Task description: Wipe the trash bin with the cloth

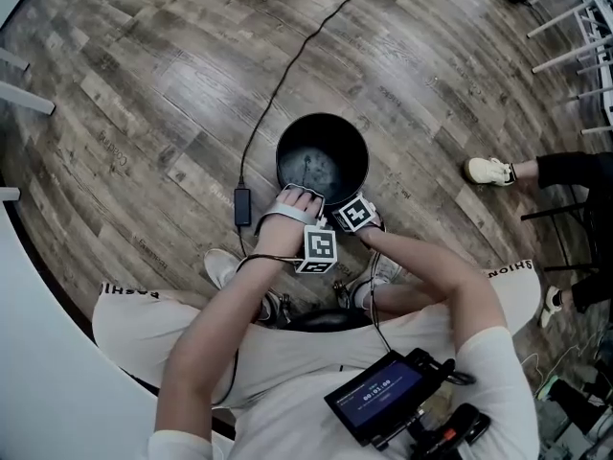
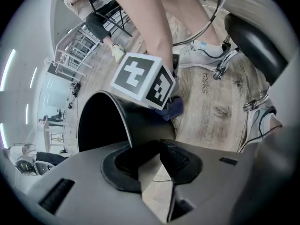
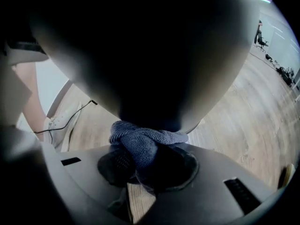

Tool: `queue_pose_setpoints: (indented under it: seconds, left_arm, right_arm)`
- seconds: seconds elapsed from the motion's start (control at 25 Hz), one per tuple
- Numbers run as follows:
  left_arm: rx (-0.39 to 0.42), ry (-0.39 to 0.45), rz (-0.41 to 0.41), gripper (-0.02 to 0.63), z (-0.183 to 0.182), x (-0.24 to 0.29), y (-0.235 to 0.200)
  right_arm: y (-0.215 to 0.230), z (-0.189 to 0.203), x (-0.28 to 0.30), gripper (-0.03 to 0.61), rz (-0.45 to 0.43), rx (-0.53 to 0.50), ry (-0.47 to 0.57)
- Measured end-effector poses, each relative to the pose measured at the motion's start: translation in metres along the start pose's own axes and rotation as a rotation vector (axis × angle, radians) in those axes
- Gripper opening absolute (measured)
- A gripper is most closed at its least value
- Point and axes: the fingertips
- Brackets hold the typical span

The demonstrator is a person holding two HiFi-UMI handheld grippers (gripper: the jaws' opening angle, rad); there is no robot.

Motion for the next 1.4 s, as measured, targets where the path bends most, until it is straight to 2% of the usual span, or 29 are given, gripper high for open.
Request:
queue_pose_setpoints:
  seconds: [0.24,0.36,0.48,0.64,0.76,0.88,1.04,1.2,1.28,1.4]
  left_arm:
    - [-0.008,0.018,0.01,0.127,-0.006,0.003,-0.003]
    - [-0.008,0.016,0.016,0.127,-0.006,0.005,-0.004]
    - [-0.013,0.018,0.014,0.13,-0.005,0.005,-0.003]
    - [-0.077,0.069,0.026,0.135,-0.011,0.003,0.0]
    - [-0.16,0.11,0.066,0.152,-0.012,-0.003,-0.006]
    - [-0.222,0.126,0.105,0.155,-0.012,-0.014,-0.005]
    - [-0.287,0.142,0.155,0.196,-0.014,-0.024,0.005]
    - [-0.331,0.168,0.147,0.196,-0.015,-0.037,-0.002]
    - [-0.341,0.193,0.134,0.197,-0.018,-0.046,-0.007]
    - [-0.375,0.267,0.121,0.204,-0.029,-0.067,-0.019]
  right_arm:
    - [0.015,0.013,0.033,0.1,0.067,-0.005,0.01]
    - [0.015,0.009,0.036,0.1,0.059,-0.023,0.041]
    - [0.014,0.008,0.031,0.1,0.045,-0.042,0.028]
    - [0.019,0.021,0.017,0.1,0.051,-0.033,0.016]
    - [0.035,0.017,-0.015,0.1,0.1,-0.062,-0.001]
    - [0.04,0.004,-0.056,0.1,0.096,-0.048,-0.015]
    - [0.061,-0.005,-0.1,0.1,0.132,-0.061,0.027]
    - [0.101,-0.009,-0.149,0.1,0.229,0.022,0.05]
    - [0.119,-0.022,-0.178,0.1,0.292,0.071,0.112]
    - [0.136,-0.063,-0.233,0.1,0.372,0.121,0.282]
Point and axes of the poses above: the fingertips, and each gripper's own axes: x forward along the fingers, y to its right, z out of its underside, and after that the axes turned 10 degrees about -x, right-handed
